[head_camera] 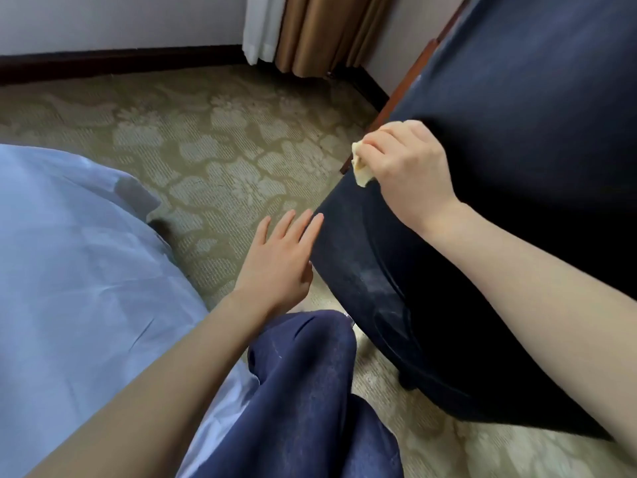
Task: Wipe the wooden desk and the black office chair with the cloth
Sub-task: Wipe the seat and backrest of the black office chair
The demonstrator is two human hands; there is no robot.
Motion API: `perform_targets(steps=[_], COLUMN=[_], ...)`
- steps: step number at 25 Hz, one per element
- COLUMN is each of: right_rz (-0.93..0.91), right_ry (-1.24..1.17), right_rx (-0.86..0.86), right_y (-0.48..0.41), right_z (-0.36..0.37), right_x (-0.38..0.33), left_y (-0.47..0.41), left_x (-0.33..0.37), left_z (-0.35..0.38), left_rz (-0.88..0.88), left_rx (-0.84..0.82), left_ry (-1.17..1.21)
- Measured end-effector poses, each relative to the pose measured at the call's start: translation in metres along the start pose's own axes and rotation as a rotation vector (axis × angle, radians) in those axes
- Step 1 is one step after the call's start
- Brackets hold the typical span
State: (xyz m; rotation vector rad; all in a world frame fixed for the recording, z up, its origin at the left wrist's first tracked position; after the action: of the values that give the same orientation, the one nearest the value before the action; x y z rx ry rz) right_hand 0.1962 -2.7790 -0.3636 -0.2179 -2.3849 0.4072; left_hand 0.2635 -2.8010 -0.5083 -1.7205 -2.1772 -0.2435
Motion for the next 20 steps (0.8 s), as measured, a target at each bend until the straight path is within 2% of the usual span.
perform_targets(steps=[5, 10, 13, 16, 20], right_rz=[-0.135, -0.257, -0.329, -0.459, -0.626], right_ry=[-0.003, -0.053, -0.062, -0.109, -0.077], right_rx=[-0.360, -0.502, -0.523, -0.556, -0.750], right_y=[-0.008, 0.049, 0.096, 0.150, 0.216], right_z=[0.089, 0.124, 0.117, 0.098, 0.071], right_x=[-0.041, -0.081, -0.098, -0.105, -0.093], left_y=[-0.040, -0.053, -0.048, -0.040, -0.044], left_x=[-0.031, -0.014, -0.001, 0.022, 0.042], left_z=[0.025, 0.073, 0.102, 0.118, 0.125], left_rz=[-0.115, -0.110, -0.087, -0.052, -0.036], left_rx=[-0.060, -0.195, -0.279, -0.300, -0.289], left_ry=[0.195, 0.270, 0.338, 0.611, 0.757])
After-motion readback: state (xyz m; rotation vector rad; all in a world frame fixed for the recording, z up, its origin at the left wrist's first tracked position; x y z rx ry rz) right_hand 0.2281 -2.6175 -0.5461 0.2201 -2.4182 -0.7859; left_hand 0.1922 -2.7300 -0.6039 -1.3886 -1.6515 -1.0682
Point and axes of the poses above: each hand's wrist, its own y-axis away from the middle knuckle, its own z-axis out of the palm, x = y × z, the point moved 10 cm from there along -y, towards the middle knuckle, and after that the axes turned 1 degree about y, right-handed, at the moved point
